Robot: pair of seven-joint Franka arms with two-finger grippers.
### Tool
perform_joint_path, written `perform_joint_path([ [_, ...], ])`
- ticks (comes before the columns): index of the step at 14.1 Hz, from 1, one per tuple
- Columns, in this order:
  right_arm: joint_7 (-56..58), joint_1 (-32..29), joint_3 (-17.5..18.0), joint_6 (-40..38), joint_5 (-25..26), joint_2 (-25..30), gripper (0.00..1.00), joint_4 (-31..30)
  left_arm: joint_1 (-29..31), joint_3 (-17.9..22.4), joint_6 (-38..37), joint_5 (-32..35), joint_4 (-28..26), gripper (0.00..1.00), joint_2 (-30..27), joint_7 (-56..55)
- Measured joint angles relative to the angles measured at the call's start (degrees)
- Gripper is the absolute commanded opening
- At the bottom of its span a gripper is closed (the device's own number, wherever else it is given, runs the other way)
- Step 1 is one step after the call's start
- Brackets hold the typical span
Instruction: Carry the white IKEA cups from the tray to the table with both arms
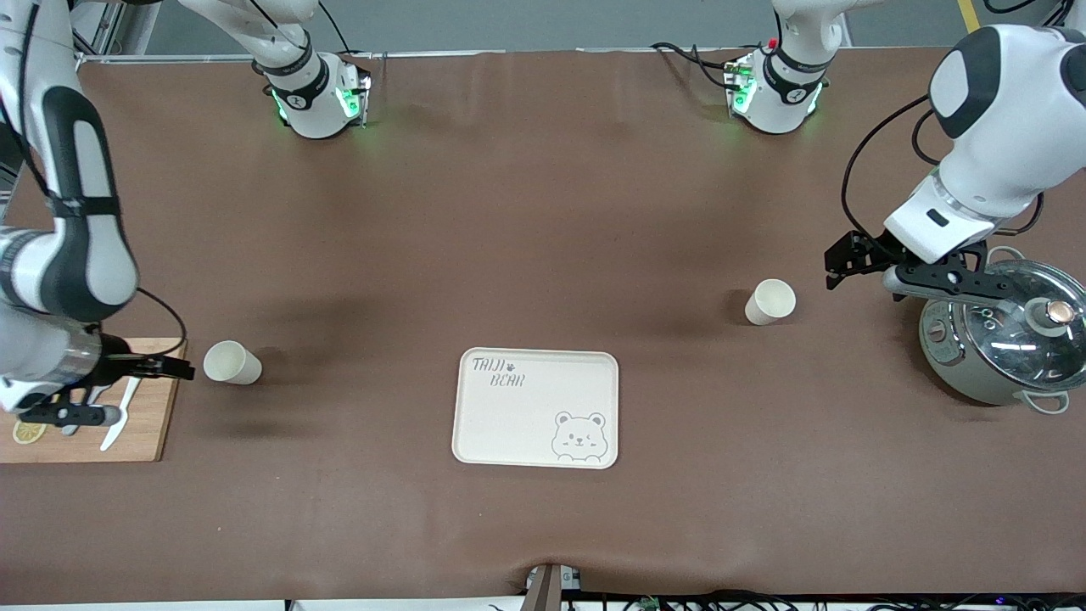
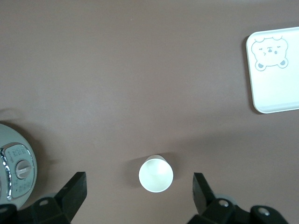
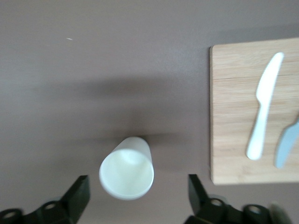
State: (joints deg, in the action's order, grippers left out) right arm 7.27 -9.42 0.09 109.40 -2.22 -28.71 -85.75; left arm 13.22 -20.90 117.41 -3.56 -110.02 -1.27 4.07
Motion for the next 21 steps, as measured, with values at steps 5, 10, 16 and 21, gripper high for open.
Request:
perform_joint_path([
  [5, -0.02, 2.05, 0.75, -13.63, 0.00, 0.67, 1.00, 12.00, 0.40, 0.43, -3.98, 0.00, 4.27, 1.00, 0.98, -0.03],
  [10, -8.45, 3.80, 0.84, -22.58, 0.00, 7.10, 1.00, 13.91, -3.13, 5.69, -7.09, 0.00, 6.35, 1.00, 1.10, -0.03],
  [16, -10.06, 5.56, 0.76, -31.33, 0.01, 14.30, 1.00, 13.80, -8.94, 9.99, -12.91, 2.25, 10.99, 1.00, 1.09, 0.03],
  [21, -4.24, 5.64, -0.54, -32.60, 0.08, 24.36, 1.00, 7.87, -12.22, 11.68, -15.26, 4.28, 12.15, 1.00, 1.10, 0.12],
])
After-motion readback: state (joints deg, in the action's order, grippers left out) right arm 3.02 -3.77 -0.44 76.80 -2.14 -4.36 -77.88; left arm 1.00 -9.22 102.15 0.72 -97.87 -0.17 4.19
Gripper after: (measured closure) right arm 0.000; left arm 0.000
